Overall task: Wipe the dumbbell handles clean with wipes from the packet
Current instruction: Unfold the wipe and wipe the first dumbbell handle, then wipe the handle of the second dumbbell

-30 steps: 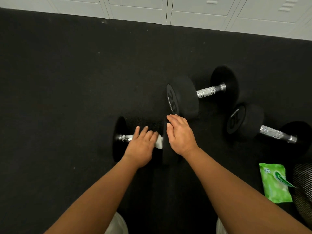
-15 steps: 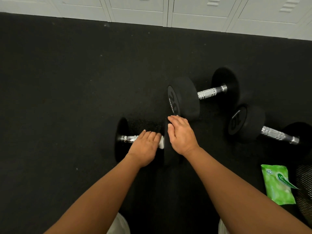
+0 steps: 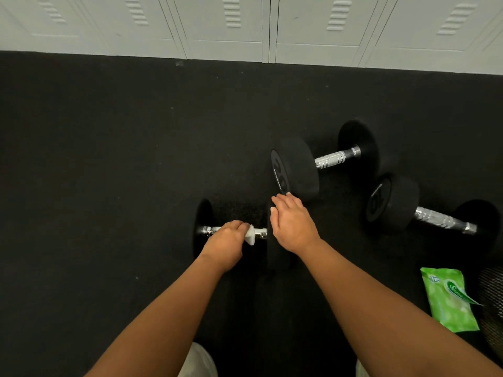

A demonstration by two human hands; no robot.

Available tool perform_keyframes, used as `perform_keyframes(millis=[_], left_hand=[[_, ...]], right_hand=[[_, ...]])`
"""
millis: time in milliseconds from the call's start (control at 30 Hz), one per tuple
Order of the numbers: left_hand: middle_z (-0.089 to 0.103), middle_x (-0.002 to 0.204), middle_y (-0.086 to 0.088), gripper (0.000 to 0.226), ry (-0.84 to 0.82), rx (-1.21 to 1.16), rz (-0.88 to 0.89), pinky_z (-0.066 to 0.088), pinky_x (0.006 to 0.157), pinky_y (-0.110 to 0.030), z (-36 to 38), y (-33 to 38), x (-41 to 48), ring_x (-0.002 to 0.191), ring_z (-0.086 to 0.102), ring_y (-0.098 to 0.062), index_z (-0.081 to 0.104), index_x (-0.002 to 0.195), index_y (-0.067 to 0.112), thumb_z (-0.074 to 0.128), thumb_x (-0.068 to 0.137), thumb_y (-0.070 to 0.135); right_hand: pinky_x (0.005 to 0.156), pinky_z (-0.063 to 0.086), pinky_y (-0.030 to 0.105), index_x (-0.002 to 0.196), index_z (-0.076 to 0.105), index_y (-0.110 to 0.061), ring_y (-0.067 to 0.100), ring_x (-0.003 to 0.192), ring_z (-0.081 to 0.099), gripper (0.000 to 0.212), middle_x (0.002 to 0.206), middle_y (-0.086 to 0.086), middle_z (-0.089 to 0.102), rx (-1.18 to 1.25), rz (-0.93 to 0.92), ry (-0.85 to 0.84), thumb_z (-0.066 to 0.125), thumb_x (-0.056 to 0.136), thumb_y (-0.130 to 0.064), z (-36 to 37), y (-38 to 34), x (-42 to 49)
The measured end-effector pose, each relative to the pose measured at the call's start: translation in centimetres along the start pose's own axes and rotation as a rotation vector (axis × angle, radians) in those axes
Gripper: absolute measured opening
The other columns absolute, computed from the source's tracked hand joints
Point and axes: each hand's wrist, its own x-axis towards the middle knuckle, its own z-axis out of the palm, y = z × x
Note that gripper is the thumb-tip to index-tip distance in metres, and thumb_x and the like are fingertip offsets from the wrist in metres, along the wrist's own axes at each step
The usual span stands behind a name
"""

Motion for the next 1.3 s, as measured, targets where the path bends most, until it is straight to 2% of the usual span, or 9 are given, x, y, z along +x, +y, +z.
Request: perform_keyframes(millis=[233, 467, 633, 733, 867, 967, 1067, 1167, 1300], left_hand=[[0.064, 0.110, -0.002, 0.037, 0.098, -0.478, -0.221, 0.045, 0.080, -0.021, -2.1, 0.7, -1.3, 0.098, 0.060, -0.017, 0.060, 0.124, 0.025, 0.052, 0.092, 0.006], [0.064, 0.116, 0.004, 0.044, 0.186, -0.820, -0.277, 0.048, 0.073, -0.012, -4.4, 2.4, -1.6, 0.089, 0.067, -0.007, 0.058, 0.127, 0.033, 0.056, 0.091, 0.007], [0.064, 0.111, 0.004, 0.050, 0.214, -0.934, -0.223, 0.058, 0.075, -0.027, -6.4, 4.9, -1.8, 0.081, 0.070, -0.009, 0.050, 0.133, 0.038, 0.060, 0.091, 0.011], [0.070, 0.100, 0.002, 0.048, 0.206, -0.989, -0.143, 0.057, 0.080, -0.032, -7.9, 6.7, -2.2, 0.081, 0.068, -0.009, 0.052, 0.133, 0.033, 0.064, 0.088, 0.017], [0.068, 0.101, -0.004, 0.057, 0.155, -1.195, -0.094, 0.052, 0.072, -0.030, -10.1, 8.8, -3.0, 0.075, 0.060, -0.011, 0.051, 0.133, 0.028, 0.062, 0.083, 0.004], [0.064, 0.117, -0.007, 0.055, 0.167, -1.437, -0.116, 0.054, 0.088, -0.038, -11.3, 10.3, -3.6, 0.102, 0.064, -0.018, 0.053, 0.132, 0.016, 0.059, 0.081, -0.002], [0.063, 0.118, -0.013, 0.043, 0.219, -1.605, -0.134, 0.054, 0.086, -0.034, -12.7, 11.8, -4.5, 0.106, 0.064, -0.024, 0.051, 0.129, 0.008, 0.057, 0.087, 0.000], [0.062, 0.117, -0.019, 0.043, 0.273, -1.623, -0.122, 0.054, 0.082, -0.033, -13.8, 12.6, -5.0, 0.104, 0.065, -0.026, 0.050, 0.128, 0.004, 0.060, 0.086, -0.001], [0.061, 0.106, -0.012, 0.044, 0.364, -1.556, -0.115, 0.054, 0.087, -0.038, -14.8, 13.9, -5.4, 0.100, 0.064, -0.025, 0.056, 0.121, 0.006, 0.062, 0.080, -0.009]], right_hand=[[0.102, 0.039, 0.035, 0.135, 0.046, -0.014, 0.021, 0.129, 0.039, 0.044, 0.139, 0.005, 0.048, -0.149, 0.008, 0.028, 0.029, 0.101, -0.034, -0.9, -1.0, -0.7], [0.104, 0.037, 0.036, 0.128, 0.057, -0.015, 0.023, 0.126, 0.038, 0.039, 0.135, 0.008, 0.050, 0.068, 0.018, 0.003, 0.039, 0.100, -0.034, -2.9, -1.6, -1.1], [0.075, 0.047, 0.028, 0.098, 0.069, -0.014, 0.016, 0.088, 0.058, 0.035, 0.086, 0.002, 0.064, 0.421, 0.105, 0.035, 0.049, 0.095, -0.041, -6.5, -3.0, -1.7], [0.055, 0.041, 0.016, 0.088, 0.069, -0.017, 0.005, 0.063, 0.057, 0.022, 0.068, -0.007, 0.062, 0.573, 0.154, 0.020, 0.062, 0.088, -0.039, -9.2, -3.8, -2.2], [0.059, 0.043, 0.018, 0.080, 0.069, -0.016, 0.006, 0.066, 0.057, 0.013, 0.073, -0.003, 0.064, 0.752, 0.224, 0.081, 0.068, 0.084, -0.028, -12.0, -4.1, -2.8], [0.062, 0.047, 0.028, 0.075, 0.065, -0.015, 0.011, 0.067, 0.055, 0.014, 0.071, -0.002, 0.061, 0.881, 0.265, 0.101, 0.067, 0.083, -0.026, -14.2, -4.4, -3.6], [0.064, 0.049, 0.030, 0.077, 0.062, -0.012, 0.014, 0.071, 0.056, 0.014, 0.077, 0.004, 0.061, 0.982, 0.277, 0.083, 0.067, 0.084, -0.024, -16.2, -4.6, -5.0], [0.078, 0.054, 0.036, 0.084, 0.062, -0.009, 0.020, 0.084, 0.061, 0.008, 0.092, 0.011, 0.065, 1.069, 0.281, 0.077, 0.065, 0.086, -0.016, -17.7, -4.7, -6.5], [0.066, 0.053, 0.026, 0.100, 0.065, -0.010, 0.017, 0.088, 0.065, 0.012, 0.100, 0.008, 0.069, 1.108, 0.297, 0.062, 0.062, 0.088, -0.009, -19.1, -4.7, -7.6]])
